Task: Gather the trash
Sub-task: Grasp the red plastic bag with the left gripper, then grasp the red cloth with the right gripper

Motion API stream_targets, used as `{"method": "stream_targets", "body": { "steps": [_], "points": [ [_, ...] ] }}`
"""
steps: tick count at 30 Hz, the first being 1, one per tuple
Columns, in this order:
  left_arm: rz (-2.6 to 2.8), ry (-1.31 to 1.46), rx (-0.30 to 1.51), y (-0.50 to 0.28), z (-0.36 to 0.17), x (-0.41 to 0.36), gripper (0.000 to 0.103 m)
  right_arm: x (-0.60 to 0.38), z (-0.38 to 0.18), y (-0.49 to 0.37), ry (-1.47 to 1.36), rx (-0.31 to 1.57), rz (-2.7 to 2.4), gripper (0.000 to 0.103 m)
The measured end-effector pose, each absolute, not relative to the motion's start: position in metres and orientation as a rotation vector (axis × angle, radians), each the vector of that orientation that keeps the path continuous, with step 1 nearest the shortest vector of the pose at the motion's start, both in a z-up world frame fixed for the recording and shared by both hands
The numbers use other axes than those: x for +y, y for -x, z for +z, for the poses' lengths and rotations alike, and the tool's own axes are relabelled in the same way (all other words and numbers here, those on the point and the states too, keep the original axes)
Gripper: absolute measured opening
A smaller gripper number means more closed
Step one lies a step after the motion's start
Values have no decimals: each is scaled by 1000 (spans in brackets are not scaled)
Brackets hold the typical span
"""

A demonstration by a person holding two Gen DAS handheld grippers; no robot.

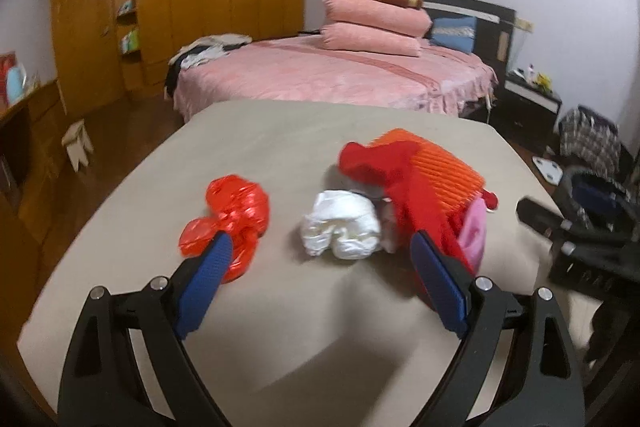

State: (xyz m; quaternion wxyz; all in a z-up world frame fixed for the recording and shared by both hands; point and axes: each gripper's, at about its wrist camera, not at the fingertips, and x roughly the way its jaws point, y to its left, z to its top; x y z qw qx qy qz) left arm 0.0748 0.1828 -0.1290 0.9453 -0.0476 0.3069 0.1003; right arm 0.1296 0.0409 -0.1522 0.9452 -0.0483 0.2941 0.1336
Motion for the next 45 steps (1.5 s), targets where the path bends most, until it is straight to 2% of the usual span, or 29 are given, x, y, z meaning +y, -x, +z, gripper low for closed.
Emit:
{"method": "stream_targets", "body": {
  "steps": [7, 16, 22, 28, 29, 30, 33, 36, 45],
  "points": [
    [207, 121, 671, -79, -135, 187, 84, 53, -160, -125, 163, 610, 248, 95],
    [244, 105, 611, -78, -126, 192, 84, 55, -159, -126, 179, 607, 259, 95],
    [304, 110, 651, -103, -130, 224, 83, 55, -160, -129, 181, 618, 267, 96],
    [283, 203, 786, -128, -152, 250, 62, 56, -161, -129, 186, 628, 276, 96],
    [274, 218, 808, -131, -155, 252, 54, 56, -161, -130, 187, 632, 278, 96],
    [254, 234, 824, -133, -158, 254, 38, 57, -161, -130, 189, 635, 278, 96],
    [228, 260, 832, -134, -163, 257, 23, 58, -162, -131, 196, 644, 283, 96],
    [233, 257, 782, -125, -157, 257, 19, 59, -162, -131, 197, 644, 287, 96],
    [268, 197, 729, -94, -141, 246, 17, 59, -154, -125, 181, 602, 314, 94]
  ]
}}
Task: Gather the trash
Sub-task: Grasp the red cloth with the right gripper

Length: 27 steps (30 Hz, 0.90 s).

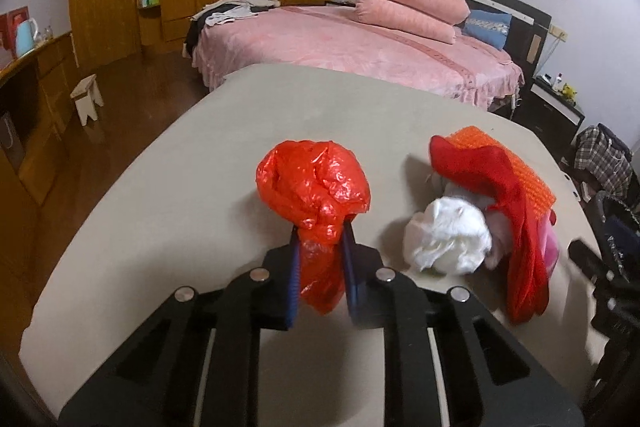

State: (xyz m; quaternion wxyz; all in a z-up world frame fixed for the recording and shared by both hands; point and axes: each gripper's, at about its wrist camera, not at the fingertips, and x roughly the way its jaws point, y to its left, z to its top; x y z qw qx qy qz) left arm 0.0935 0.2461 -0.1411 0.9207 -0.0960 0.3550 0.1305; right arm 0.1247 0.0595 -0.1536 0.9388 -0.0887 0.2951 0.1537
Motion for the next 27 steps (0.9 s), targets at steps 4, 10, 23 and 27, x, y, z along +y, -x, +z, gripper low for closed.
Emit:
{"method": "stream_targets", "body": {
  "steps": [4, 10, 23, 27],
  "points": [
    [295, 201, 731, -88, -140, 255, 17, 71, -142, -122, 152, 583, 360, 93],
    [310, 201, 727, -85, -143, 260, 17, 92, -140, -124, 145, 581, 411, 85],
    [298, 232, 704, -91, -146, 258, 17, 123, -147, -138, 142, 609, 474, 69],
    [305, 244, 702, -92, -146, 261, 17, 129, -151, -142, 153, 626, 486, 68]
  ]
}}
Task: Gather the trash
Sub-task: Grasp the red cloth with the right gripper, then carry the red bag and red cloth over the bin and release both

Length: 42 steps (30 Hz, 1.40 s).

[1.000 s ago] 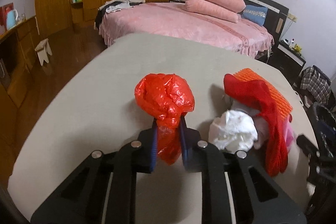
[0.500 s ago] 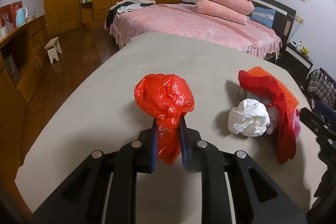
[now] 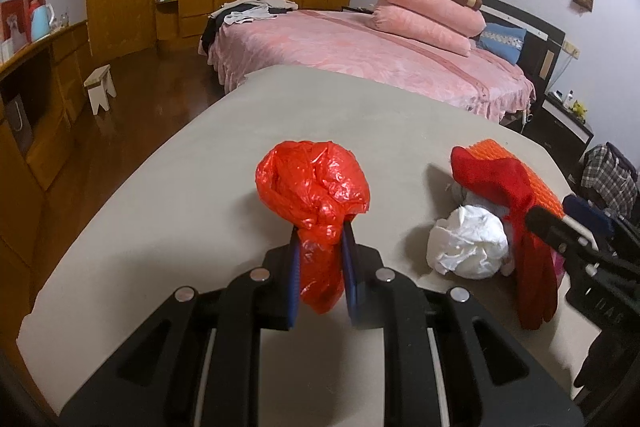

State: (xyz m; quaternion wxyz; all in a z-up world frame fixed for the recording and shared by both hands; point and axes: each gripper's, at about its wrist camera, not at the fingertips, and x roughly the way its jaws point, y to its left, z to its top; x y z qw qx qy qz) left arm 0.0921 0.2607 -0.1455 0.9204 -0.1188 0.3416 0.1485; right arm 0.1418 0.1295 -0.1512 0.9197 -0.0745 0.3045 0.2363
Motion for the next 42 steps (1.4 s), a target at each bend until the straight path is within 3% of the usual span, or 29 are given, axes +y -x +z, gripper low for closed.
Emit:
{"method": "stream_targets", "body": {
  "steps": [4, 5, 6, 9, 12, 26, 42],
  "points": [
    [302, 237, 713, -93, -148, 260, 17, 136, -160, -142, 167, 654, 498, 66],
    [300, 233, 715, -94, -148, 260, 17, 137, -163, -143, 170, 668, 508, 61],
    [297, 229, 716, -94, -148, 259, 17, 138, -165, -144, 169, 683, 521, 48],
    [295, 217, 719, -95, -147, 258, 17, 141, -164, -146, 162, 700, 597, 24],
    [295, 208, 710, -94, -144, 256, 17, 137, -154, -141, 136, 693, 633, 12],
    [161, 165, 616, -84, -95, 198, 17, 58, -88, -111, 25, 563, 613, 10],
    [-68, 92, 583, -99, -72, 87, 17, -47, -62, -101, -1, 514, 413, 10]
  ]
}}
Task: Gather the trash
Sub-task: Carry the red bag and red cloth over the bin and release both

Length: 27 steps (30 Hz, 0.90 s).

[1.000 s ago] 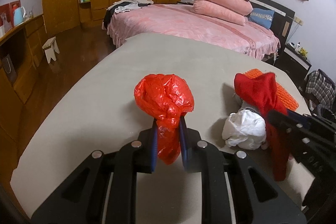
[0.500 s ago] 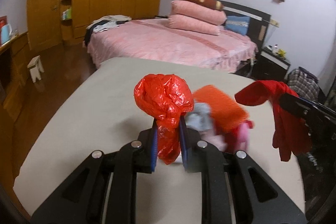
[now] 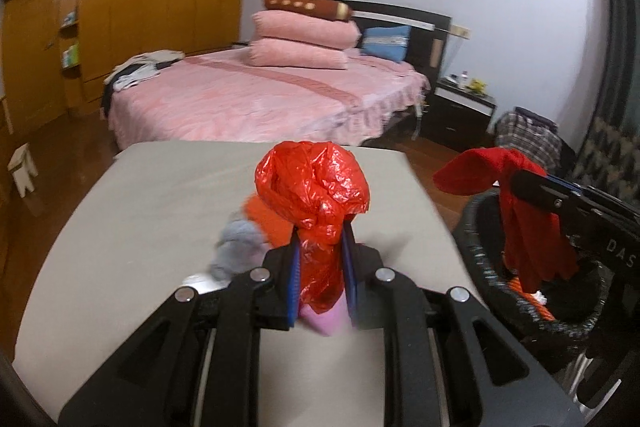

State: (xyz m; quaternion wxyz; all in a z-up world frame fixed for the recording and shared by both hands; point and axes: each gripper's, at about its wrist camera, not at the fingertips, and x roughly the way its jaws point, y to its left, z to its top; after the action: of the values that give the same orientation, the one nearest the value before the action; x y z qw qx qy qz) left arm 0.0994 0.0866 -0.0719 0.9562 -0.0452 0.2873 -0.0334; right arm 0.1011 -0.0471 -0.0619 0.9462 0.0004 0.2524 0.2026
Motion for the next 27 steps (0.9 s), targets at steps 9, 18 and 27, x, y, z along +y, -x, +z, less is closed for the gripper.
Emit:
{"method": "stream_targets", "body": {
  "steps": [9, 18, 27],
  "points": [
    [-229, 55, 584, -113, -71, 17, 17, -109, -59, -97, -33, 517, 281, 10],
    [-367, 16, 574, -129, -73, -49, 17, -168, -58, -93, -55, 515, 165, 10],
    [-497, -4, 581, -151, -78, -122, 17, -223, -59, -87, -77, 510, 70, 10]
  ]
}}
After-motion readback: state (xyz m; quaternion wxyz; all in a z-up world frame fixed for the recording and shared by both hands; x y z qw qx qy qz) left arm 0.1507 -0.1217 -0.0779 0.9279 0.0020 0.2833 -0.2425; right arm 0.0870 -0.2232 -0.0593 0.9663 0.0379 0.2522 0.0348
